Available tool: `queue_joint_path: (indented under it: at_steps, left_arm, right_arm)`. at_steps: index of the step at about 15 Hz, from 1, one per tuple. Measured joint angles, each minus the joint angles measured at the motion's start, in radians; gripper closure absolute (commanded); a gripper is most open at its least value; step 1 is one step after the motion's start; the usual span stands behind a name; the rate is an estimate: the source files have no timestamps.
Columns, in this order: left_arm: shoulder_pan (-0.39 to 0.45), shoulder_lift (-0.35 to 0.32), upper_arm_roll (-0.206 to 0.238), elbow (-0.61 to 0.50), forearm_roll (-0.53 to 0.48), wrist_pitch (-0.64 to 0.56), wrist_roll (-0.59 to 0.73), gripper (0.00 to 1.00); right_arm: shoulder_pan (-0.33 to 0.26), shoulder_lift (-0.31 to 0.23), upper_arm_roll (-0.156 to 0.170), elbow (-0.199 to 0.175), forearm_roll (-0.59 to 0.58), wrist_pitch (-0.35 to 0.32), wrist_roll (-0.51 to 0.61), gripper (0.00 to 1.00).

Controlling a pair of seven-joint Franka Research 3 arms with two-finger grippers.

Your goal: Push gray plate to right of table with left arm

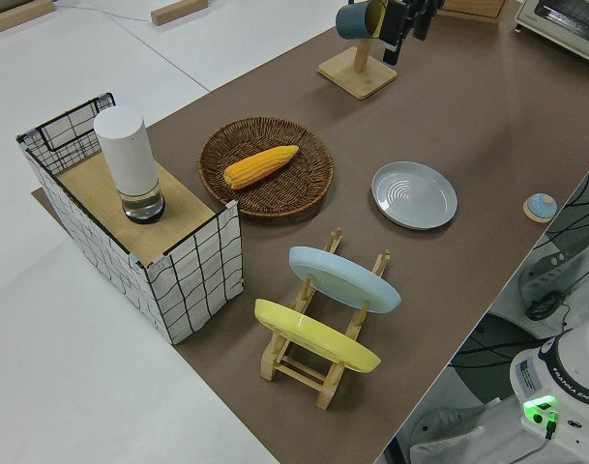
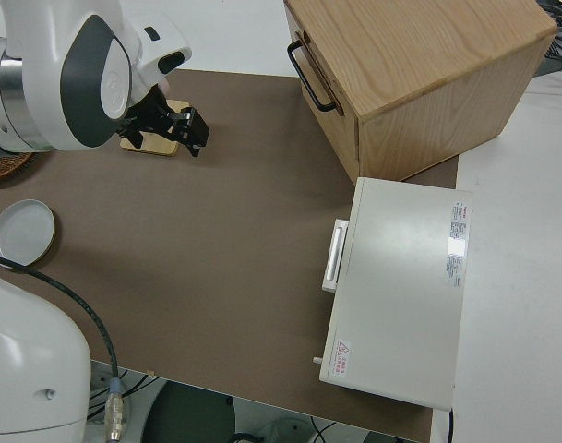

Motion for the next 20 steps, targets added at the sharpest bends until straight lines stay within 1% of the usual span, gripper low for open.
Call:
queue_joint_path:
  at_steps: [6, 11, 15, 20]
  left_arm:
    - [0.000, 0.000, 0.015, 0.005, 0.000, 0.000, 0.000, 0.01]
    - [0.000, 0.000, 0.018, 0.005, 0.000, 0.000, 0.000, 0.01]
    - [0.001, 0.000, 0.038, 0.005, 0.000, 0.000, 0.000, 0.01]
    - [0.001, -0.006, 0.037, 0.006, 0.000, 0.000, 0.000, 0.01]
  right_arm:
    - [0.000, 0.000, 0.000, 0.000, 0.000, 0.000, 0.000, 0.005]
    - [0.000, 0.000, 0.000, 0.000, 0.000, 0.000, 0.000, 0.005]
    - [0.000, 0.000, 0.000, 0.000, 0.000, 0.000, 0.000, 0.005]
    - [0.000, 0.000, 0.000, 0.000, 0.000, 0.000, 0.000, 0.005]
